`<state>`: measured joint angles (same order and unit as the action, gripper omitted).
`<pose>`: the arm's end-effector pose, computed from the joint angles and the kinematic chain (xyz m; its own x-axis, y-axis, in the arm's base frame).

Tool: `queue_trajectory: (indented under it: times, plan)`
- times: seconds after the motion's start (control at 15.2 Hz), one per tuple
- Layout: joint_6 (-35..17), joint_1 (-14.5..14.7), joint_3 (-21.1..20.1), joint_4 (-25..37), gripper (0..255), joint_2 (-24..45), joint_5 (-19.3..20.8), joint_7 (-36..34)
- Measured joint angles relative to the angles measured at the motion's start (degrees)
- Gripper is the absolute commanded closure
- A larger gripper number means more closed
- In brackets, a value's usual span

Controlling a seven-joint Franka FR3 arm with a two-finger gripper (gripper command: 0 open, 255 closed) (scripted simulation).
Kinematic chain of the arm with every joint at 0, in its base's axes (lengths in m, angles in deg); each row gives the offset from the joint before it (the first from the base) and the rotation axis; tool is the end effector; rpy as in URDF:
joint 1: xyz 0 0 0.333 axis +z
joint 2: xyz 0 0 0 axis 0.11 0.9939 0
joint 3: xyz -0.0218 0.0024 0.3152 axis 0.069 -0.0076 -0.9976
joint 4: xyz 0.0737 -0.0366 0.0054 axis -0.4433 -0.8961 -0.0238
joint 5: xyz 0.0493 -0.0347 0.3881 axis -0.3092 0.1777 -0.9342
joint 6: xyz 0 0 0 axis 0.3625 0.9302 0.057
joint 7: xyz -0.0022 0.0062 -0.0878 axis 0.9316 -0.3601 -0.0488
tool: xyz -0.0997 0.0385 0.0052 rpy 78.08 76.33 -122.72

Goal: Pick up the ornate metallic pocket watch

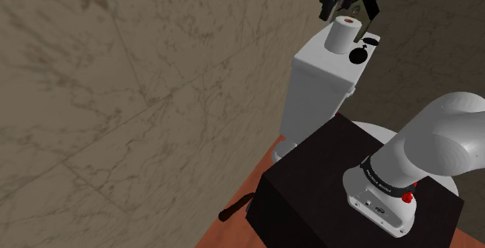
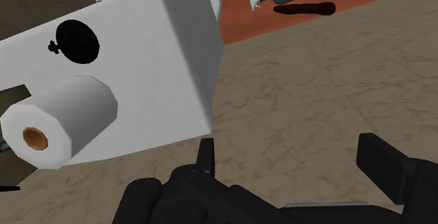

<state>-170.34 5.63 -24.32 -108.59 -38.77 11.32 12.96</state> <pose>0.3323 0.0183 0.6067 0.9899 0.0001 0.1416 -0.0207 -0.9892 0.1449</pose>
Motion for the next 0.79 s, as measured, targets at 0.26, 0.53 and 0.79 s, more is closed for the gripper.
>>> queue_trajectory:
  times: [0.26, 0.53, 0.79]
  plan:
    - [-1.2, -0.4, 3.6, -1.5, 0, -0.1, 0.4, 4.0]
    - [-2.7, -1.2, 10.8, -3.5, 0, -0.1, 1.5, 12.0]
    - [-4.3, -1.8, 17.6, -4.5, 0, 1.6, 2.3, 19.8]
